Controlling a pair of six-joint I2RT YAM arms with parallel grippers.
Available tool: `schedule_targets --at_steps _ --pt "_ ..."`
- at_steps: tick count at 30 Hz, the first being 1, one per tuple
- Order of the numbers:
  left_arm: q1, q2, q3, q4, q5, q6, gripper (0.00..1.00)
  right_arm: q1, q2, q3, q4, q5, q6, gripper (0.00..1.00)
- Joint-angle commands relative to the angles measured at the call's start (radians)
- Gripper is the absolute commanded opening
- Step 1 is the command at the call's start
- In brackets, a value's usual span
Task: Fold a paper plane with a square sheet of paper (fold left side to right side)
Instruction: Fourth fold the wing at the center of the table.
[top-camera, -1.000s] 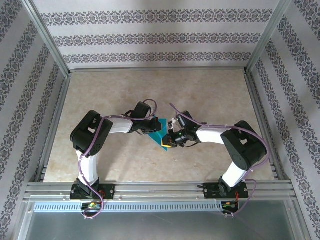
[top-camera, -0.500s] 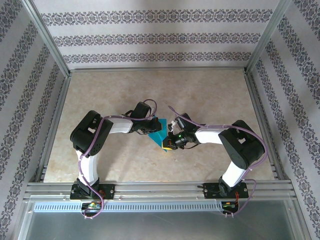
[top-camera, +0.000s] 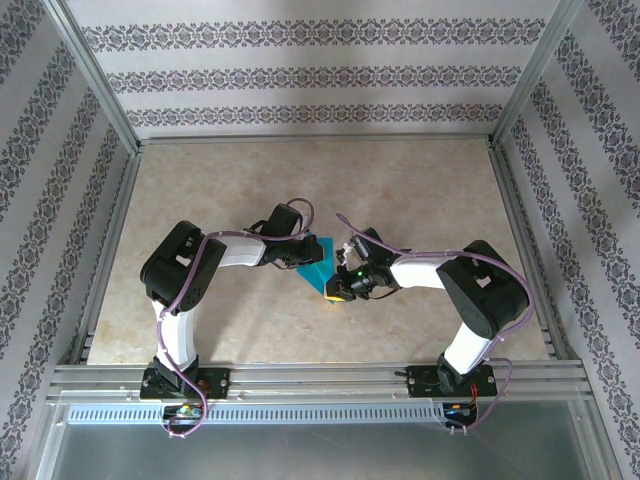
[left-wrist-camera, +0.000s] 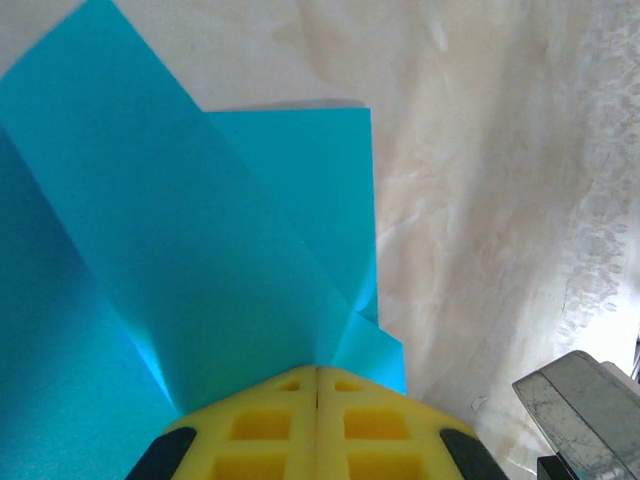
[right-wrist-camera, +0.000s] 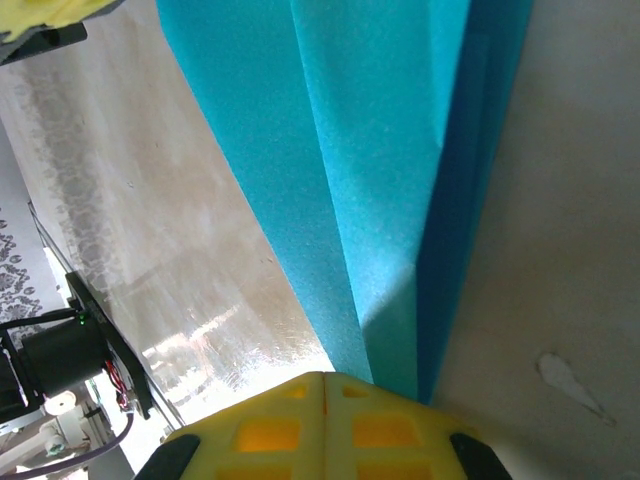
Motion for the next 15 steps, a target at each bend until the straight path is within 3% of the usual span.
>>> schedule_targets --at_steps 1,15 --pt "-0.007 0.029 -0.035 -0.091 -0.063 0.004 0.00 0.012 0.019 -0.015 -0.010 0.008 -0.017 0.00" --pt "-0.007 0.029 -0.035 -0.090 -0.064 0.004 0.00 0.017 0.036 -0.013 -0.006 0.004 -0.016 0.00"
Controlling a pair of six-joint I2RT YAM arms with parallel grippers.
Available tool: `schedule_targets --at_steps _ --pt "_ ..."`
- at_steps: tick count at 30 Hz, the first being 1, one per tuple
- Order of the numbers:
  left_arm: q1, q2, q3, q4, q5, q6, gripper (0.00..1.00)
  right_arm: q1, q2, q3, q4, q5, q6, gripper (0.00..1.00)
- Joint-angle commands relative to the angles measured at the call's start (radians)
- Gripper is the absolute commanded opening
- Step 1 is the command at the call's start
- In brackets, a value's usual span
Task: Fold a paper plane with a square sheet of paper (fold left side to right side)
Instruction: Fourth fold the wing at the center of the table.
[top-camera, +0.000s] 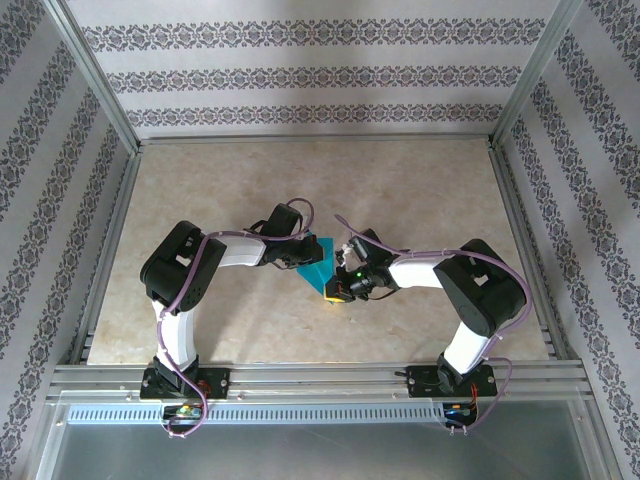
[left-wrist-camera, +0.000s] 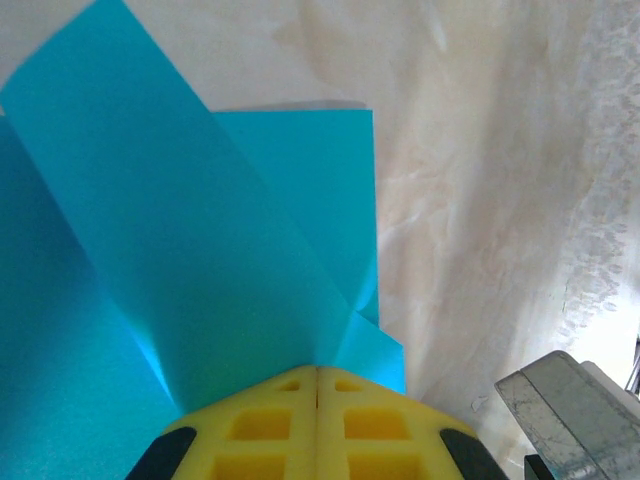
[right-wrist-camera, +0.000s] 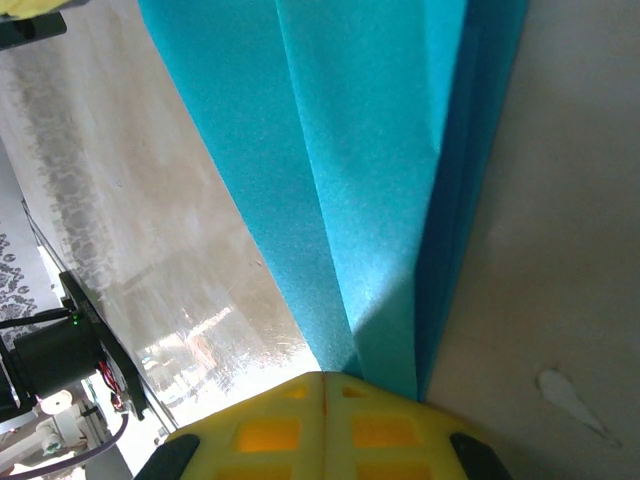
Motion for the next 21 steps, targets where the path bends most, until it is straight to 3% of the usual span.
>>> schedule_targets --at_steps 1,21 --pt "-0.007 0.029 -0.035 -0.091 -0.063 0.005 0.00 0.012 0.018 -0.013 -0.016 0.002 -0.016 0.00" --pt "-0.007 0.034 -0.038 -0.095 -0.082 -0.004 0.00 0.024 0.004 -0.078 -0.007 0.006 -0.007 0.00"
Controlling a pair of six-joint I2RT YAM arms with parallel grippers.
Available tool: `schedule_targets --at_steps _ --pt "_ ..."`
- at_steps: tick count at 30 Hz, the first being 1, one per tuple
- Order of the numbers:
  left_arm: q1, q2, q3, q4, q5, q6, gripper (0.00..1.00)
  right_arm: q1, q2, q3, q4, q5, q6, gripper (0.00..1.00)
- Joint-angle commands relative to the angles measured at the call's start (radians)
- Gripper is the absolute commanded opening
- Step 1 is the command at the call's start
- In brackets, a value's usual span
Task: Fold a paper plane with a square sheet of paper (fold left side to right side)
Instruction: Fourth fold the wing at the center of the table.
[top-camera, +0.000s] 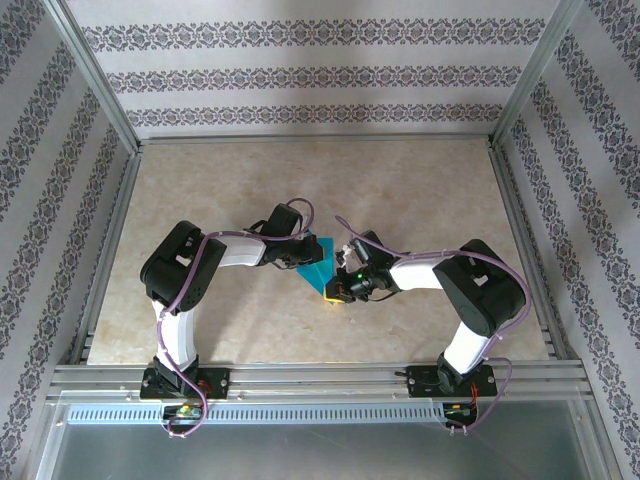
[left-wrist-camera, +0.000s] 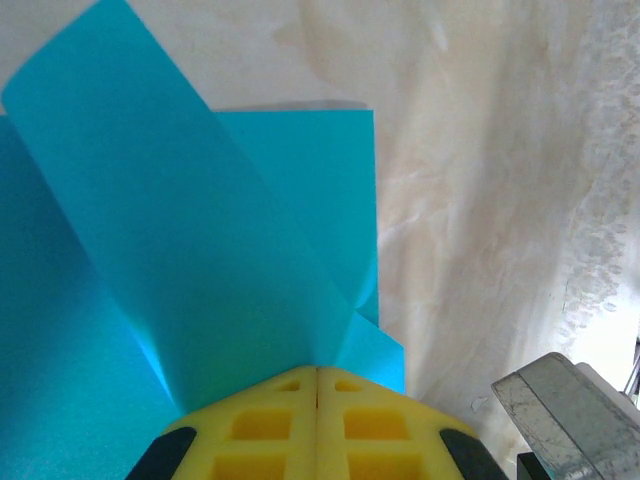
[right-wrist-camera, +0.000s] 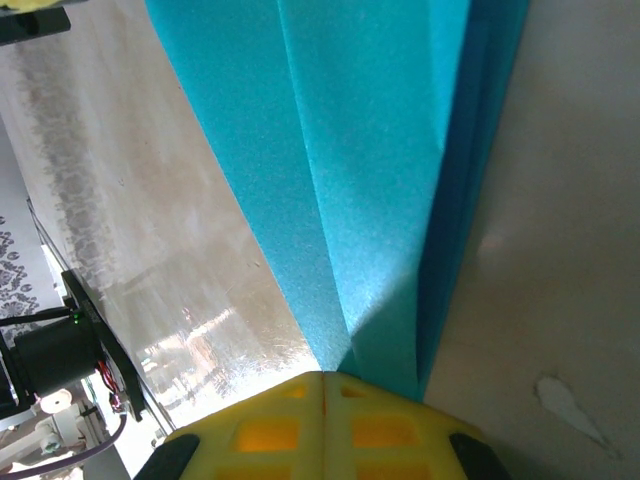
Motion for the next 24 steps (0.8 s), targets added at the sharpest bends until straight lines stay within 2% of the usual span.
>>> schedule_targets --at_steps 1,11,21,24 --pt "-0.007 0.034 -0.038 -0.096 -0.081 0.000 0.00 0.025 0.002 -0.052 -0.064 0.009 -0.007 0.00" --pt "-0.007 0.032 -0.048 -0.084 -0.084 -0.011 0.00 0.036 -0.059 -0.133 -0.022 -0.012 0.015 0.00" --pt "-0.013 0.014 -0.062 -0.074 -0.091 -0.023 0.00 -0.042 -0.318 -0.126 -0.087 -0.032 0.005 0.00" --pt "-0.015 0.014 -0.060 -0.074 -0.092 -0.023 0.00 -0.052 -0.323 -0.098 -0.072 -0.010 0.007 0.00"
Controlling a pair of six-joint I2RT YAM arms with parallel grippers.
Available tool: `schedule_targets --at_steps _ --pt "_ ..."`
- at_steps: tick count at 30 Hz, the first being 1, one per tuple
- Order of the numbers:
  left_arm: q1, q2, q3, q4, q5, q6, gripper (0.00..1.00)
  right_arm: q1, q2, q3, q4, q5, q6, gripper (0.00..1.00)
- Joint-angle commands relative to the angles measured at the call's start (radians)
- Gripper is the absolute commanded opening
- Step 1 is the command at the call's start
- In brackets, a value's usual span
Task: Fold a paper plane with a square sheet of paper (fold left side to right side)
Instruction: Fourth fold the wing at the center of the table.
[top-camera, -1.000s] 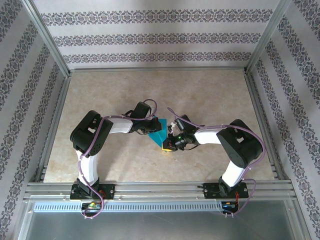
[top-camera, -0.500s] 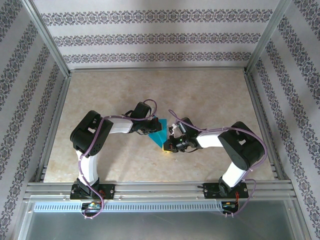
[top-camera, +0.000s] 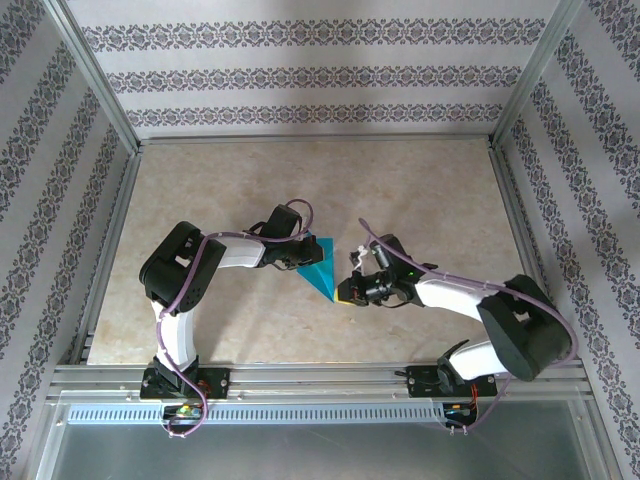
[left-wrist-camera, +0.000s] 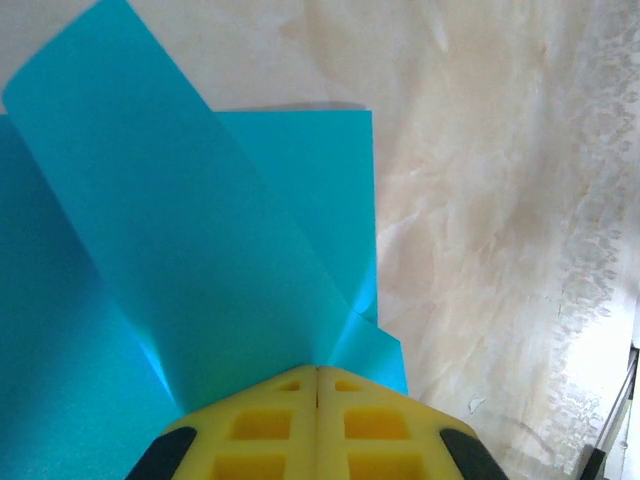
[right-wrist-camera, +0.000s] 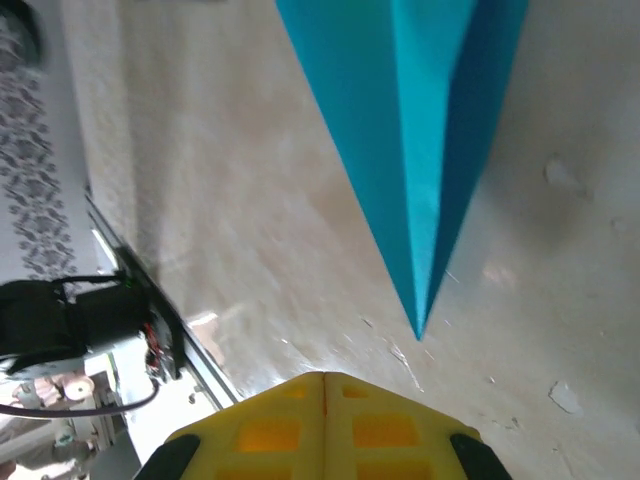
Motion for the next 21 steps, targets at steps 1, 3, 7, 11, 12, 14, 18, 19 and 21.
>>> schedule_targets --at_steps 1,3,7,11,12,14,18,19,21 --pt "-0.012 0.021 -0.040 -0.098 -0.085 -0.004 0.00 -0.002 0.011 0.041 0.006 0.017 0.009 0.00" --pt "-0.012 0.022 -0.040 -0.098 -0.082 -0.004 0.00 0.013 0.048 0.066 0.035 0.039 0.023 0.00" --pt "-0.013 0.021 -0.043 -0.095 -0.082 -0.004 0.00 0.047 0.148 0.134 0.044 0.092 0.021 0.00" --pt "-0.012 0.021 -0.044 -0.093 -0.081 -0.004 0.00 0.048 0.210 0.153 0.063 0.144 0.031 0.00" --pt "-0.013 0.021 -0.045 -0.093 -0.081 -0.004 0.00 0.047 0.222 0.160 0.061 0.153 0.028 0.00" --pt "-0.012 0.021 -0.043 -0.093 -0.081 -0.004 0.00 0.045 0.245 0.170 0.061 0.157 0.020 0.00" --pt "-0.013 0.020 -0.043 -0.088 -0.078 -0.005 0.00 0.043 0.282 0.177 0.046 0.163 0.007 0.00" --pt "-0.014 0.020 -0.044 -0.088 -0.077 -0.005 0.00 0.043 0.288 0.175 0.043 0.165 0.005 0.00" --pt "-0.014 0.020 -0.044 -0.088 -0.078 -0.006 0.00 0.041 0.298 0.169 0.037 0.171 -0.002 0.00"
